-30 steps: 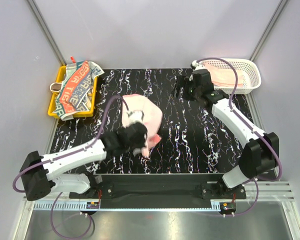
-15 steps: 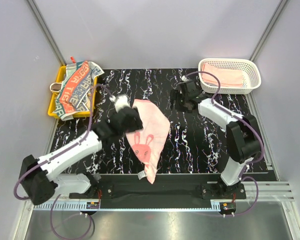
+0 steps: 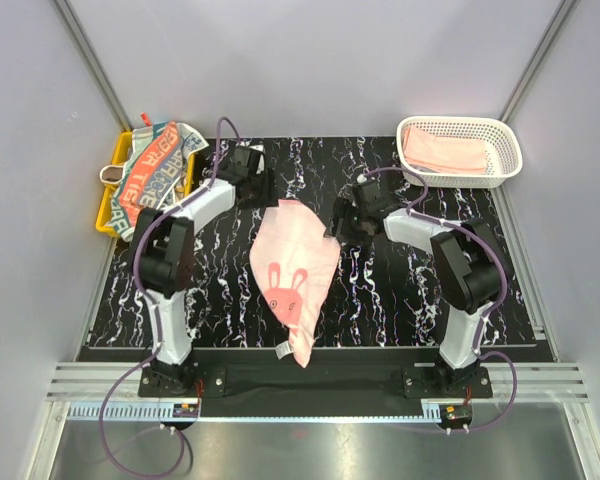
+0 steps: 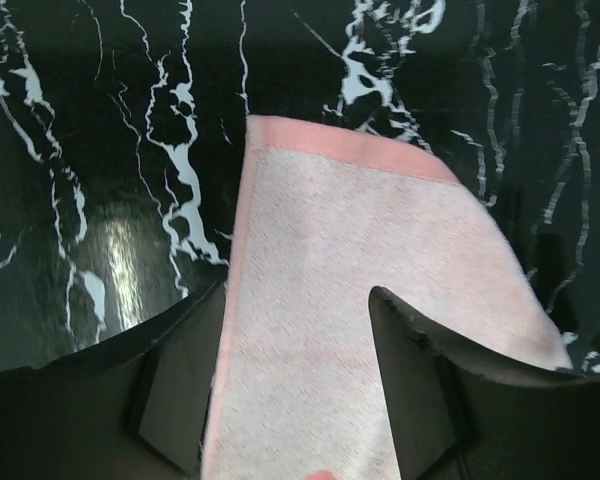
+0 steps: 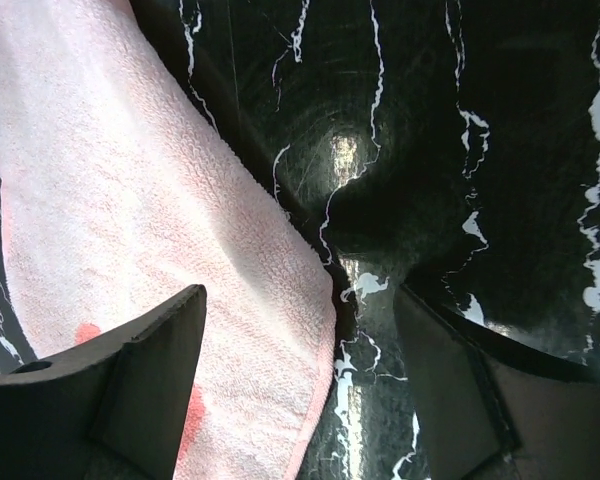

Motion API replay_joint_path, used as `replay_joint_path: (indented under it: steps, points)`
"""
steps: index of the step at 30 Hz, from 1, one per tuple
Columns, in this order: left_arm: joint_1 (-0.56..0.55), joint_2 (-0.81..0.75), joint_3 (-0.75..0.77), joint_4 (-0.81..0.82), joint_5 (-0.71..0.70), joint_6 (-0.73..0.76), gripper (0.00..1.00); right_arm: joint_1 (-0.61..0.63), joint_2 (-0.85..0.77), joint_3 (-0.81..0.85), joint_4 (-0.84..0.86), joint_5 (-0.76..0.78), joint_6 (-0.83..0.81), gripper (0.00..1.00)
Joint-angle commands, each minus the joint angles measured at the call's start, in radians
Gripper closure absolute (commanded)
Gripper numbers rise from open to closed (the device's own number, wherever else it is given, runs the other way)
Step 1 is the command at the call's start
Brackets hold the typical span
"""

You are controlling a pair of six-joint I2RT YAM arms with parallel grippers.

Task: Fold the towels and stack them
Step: Flatten out the crumpled towel

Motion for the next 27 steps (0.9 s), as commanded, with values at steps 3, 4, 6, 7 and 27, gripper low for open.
replay_joint_path:
  steps: [3, 4, 6, 7, 27]
  points:
    - [0.068, 0.143, 0.149, -0.031, 0.17, 0.131, 0.32, 0.014, 0.002, -0.044, 0.128, -0.037, 0.085, 0.2]
    - [0.076, 0.165, 0.164, -0.041, 0.21, 0.141, 0.32, 0.015, 0.003, -0.046, 0.133, -0.042, 0.091, 0.23]
    - [0.087, 0.216, 0.19, -0.036, 0.244, 0.154, 0.32, 0.018, 0.011, -0.041, 0.139, -0.052, 0.096, 0.27]
    - [0.09, 0.234, 0.198, -0.038, 0.274, 0.154, 0.32, 0.018, 0.018, -0.04, 0.139, -0.051, 0.098, 0.3]
    - [0.091, 0.072, -0.064, 0.116, 0.238, -0.091, 1.0, 0.004, 0.071, 0.307, -0.135, 0.093, -0.075, 0.9]
